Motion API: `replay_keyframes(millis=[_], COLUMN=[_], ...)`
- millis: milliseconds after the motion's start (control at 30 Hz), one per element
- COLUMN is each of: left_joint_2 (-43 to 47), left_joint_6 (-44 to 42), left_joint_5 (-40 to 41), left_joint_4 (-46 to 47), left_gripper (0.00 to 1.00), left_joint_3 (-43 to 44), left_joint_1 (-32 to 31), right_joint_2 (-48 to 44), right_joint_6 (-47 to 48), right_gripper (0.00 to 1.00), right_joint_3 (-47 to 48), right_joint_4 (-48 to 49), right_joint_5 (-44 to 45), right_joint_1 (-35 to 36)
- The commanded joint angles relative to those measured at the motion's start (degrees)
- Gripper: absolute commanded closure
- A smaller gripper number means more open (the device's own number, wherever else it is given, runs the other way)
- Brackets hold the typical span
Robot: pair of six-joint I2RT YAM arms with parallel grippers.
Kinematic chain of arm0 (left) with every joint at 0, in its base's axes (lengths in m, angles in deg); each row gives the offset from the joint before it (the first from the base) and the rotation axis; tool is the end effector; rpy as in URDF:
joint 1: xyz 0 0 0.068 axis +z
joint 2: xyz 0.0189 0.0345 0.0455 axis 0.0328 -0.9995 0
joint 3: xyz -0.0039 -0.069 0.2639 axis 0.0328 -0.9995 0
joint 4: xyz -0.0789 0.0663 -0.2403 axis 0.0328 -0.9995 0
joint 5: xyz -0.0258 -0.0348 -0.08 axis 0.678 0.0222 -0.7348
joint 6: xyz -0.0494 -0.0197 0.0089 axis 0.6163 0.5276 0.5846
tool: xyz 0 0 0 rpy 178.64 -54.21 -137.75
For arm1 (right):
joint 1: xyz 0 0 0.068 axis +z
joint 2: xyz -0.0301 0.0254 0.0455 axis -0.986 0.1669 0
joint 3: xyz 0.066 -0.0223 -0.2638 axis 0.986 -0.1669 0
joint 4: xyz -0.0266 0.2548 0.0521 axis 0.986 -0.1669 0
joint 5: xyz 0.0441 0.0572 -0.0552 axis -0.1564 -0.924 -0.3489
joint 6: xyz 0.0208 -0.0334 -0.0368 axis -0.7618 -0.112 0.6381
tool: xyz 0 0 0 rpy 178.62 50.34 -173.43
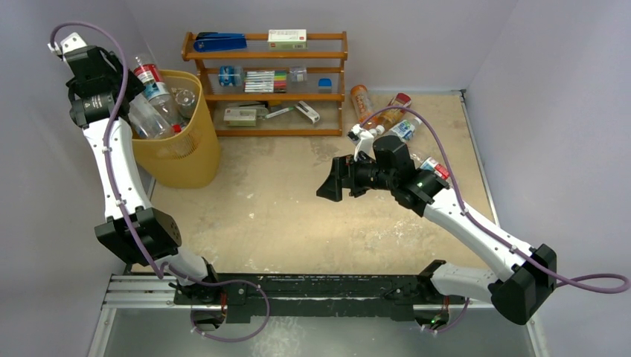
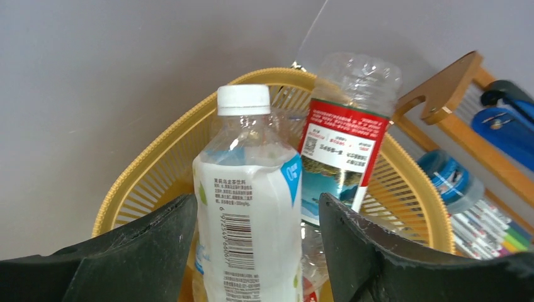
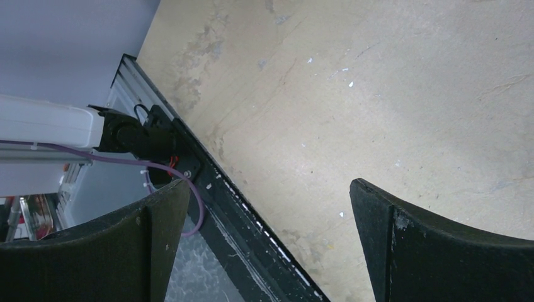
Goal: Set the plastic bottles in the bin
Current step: Place the plastic bottle in the trash bin.
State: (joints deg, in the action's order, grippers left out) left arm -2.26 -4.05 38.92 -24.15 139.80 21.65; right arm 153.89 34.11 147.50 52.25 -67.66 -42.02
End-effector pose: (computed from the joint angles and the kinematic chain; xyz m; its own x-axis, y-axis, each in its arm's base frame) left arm 0.3124 0.1417 0.4587 -0.1500 -0.4698 -0.8699 -0.6194 0.7304 -0.2877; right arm 0.1985 0.1730 0.3364 -0.6907 0.0518 -0.7213 -0.5630 0.5875 0.5813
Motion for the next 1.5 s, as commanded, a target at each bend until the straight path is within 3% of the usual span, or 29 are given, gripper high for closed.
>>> replay_keyframes(millis=[0,300,500,800,967,1133,1300,1467], left_joint_2=[1.60,1.75,1.07,3.75,4.38,4.80,6.68,7.05], left_joint_6=[3.15,3.92,4.73,8.42,10.39,12.25,12.71,10.27], left_joint_5=[-1.99,-1.58,-4.86,-4.60,-6.09,-11.20,-10.21,-4.79], left_joint_4=[-1.43,-5.08,-9.12,-9.84,-9.93,-9.65,-8.22,-9.74], left_gripper=[0.29,0.26,0.20,0.17,0.16,0.15,0.14,0.14], left_joint_3=[4.59,6.24,7.74,6.01,6.88,9.64,6.82,5.21], left_joint_1=[-0.24,-0.17,0.15,0.92,0.99,1.04,1.04,1.50], right_joint_2=[-0.72,-0.72,3.29,10.56,15.57,18.83,20.98,29.24], right_joint_6=[-0.06,0.01,1.70,-1.21,1.60,3.15,3.02,2.84], right_gripper=[0.00,0.00,0.00,0.00,0.00,0.00,0.00,0.02], right_joint_3=[1.98,2.46,10.37,15.98,27.04,33.88,35.41,44.74], right_joint_4=[2.56,2.38,-0.75,3.29,-4.31,-11.55,-8.20,-5.31], right_joint_5=[-0.71,-0.07,3.23,4.00,6.52,14.94,11.24,5.87], right_joint_1=[0.42,0.49,0.48,0.48,0.48,-1.12,-1.76,-1.70])
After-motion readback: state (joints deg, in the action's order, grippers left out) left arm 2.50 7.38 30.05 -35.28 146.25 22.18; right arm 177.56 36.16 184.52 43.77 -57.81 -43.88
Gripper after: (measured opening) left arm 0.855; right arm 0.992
